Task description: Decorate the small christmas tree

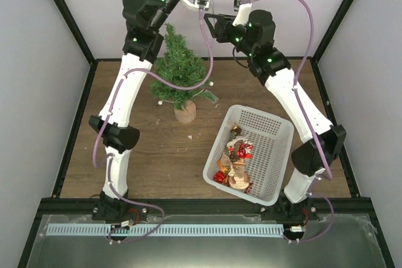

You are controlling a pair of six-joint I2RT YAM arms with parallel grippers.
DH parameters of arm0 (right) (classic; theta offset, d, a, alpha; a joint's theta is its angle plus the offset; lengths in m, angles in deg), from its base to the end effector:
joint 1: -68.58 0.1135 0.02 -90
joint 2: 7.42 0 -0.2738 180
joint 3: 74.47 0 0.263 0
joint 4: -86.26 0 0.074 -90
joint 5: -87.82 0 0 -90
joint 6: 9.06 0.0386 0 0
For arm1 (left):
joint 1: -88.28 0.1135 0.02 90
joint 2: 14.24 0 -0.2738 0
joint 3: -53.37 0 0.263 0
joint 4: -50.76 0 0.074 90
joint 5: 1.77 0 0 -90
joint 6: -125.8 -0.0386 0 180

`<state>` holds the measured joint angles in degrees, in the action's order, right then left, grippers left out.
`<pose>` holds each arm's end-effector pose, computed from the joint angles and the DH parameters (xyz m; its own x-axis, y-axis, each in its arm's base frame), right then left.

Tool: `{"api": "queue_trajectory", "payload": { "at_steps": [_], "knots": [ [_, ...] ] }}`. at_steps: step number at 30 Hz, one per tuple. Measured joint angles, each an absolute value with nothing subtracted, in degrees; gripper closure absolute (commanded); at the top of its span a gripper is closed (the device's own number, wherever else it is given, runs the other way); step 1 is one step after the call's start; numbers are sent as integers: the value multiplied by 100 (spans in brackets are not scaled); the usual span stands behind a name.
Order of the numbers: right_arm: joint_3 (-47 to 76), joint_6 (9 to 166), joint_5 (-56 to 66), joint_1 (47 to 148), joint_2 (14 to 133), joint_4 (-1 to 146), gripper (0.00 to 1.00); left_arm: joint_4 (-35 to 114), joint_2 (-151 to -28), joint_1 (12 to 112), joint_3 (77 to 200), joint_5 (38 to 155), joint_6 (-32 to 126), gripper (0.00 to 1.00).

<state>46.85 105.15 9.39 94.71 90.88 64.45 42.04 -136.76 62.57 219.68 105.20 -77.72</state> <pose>0.3677 0.1890 0.4896 -0.2335 0.3330 -0.9136 -0.5655 0.7178 0.4061 0.3986 -0.2044 0.5901 0.3712 0.7946 0.4804 -0.7262 -0.0740 0.6835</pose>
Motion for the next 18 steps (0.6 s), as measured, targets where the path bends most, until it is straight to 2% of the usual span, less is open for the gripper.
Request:
{"api": "queue_trajectory", "payload": {
  "at_steps": [8, 18],
  "knots": [
    [5232, 10528, 452, 9471, 9504, 6314, 50, 4351, -13448, 6552, 21881, 10481, -7614, 100],
    [5442, 10552, 220, 9471, 9679, 6287, 49, 4650, -12950, 6947, 20900, 10144, -7230, 100]
  ]
}}
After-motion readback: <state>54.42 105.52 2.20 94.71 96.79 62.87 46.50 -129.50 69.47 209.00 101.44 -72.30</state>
